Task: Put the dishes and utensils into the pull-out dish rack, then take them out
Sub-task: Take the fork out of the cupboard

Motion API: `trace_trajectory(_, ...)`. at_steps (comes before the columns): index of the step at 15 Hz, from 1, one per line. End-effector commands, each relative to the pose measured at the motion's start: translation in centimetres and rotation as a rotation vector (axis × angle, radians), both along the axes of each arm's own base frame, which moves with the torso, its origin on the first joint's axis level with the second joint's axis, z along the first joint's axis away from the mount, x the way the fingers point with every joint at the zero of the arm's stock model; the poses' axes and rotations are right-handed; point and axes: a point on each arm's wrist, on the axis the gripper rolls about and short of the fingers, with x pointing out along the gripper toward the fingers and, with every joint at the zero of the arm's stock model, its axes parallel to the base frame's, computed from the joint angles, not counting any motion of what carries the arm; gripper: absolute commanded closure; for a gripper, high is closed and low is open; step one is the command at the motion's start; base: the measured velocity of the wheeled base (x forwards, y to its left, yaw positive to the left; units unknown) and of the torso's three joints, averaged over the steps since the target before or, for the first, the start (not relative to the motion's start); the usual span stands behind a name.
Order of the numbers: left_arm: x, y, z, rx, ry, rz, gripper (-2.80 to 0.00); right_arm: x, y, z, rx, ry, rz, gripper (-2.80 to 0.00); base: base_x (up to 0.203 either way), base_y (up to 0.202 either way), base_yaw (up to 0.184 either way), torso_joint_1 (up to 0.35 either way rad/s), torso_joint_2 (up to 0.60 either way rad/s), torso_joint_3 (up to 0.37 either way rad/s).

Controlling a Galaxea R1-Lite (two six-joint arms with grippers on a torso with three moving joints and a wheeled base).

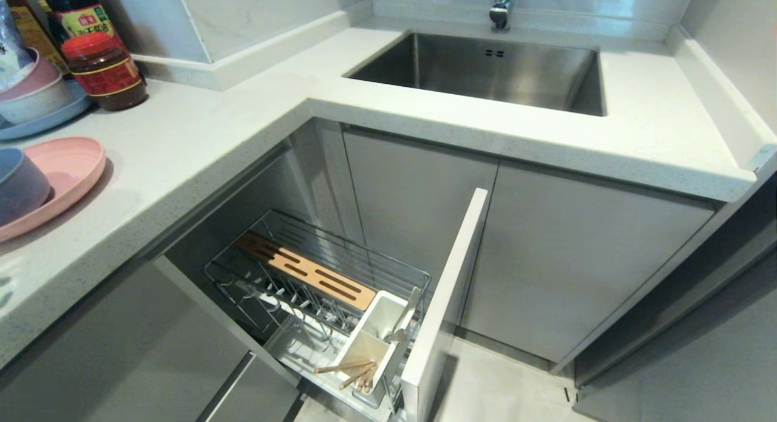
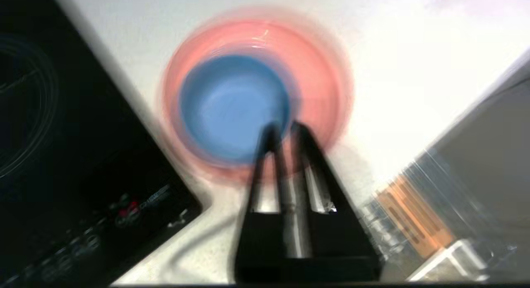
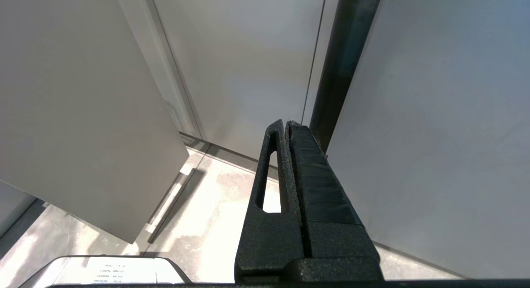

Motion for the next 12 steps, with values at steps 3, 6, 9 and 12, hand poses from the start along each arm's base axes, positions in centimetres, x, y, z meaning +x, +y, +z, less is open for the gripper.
trace_trajectory(3,-2.5,-1.6,2.5,-0.128,-0.311,-0.098,0.0,0.0,0.0,0.0,0.0,0.001,0.0,0.0,0.0,0.0,0.0,0.0,0.0,0.0)
trace_trajectory(6,-2.4,-3.0,3.3,-0.265,-0.411,-0.261,0.0,0.0,0.0,0.0,0.0,0.001,-0.001,0.0,0.0,0.0,0.0,0.0,0.0,0.0)
trace_trajectory(9,-1.4,-4.8,3.2,-0.426,-0.394,-0.426,0.0,0.0,0.0,0.0,0.0,0.001,0.0,0.0,0.0,0.0,0.0,0.0,0.0,0.0)
trace_trajectory(12,1.8,-7.2,1.7,-0.494,-0.267,-0.524,0.0,0.0,0.0,0.0,0.0,0.001,0.0,0.0,0.0,0.0,0.0,0.0,0.0,0.0)
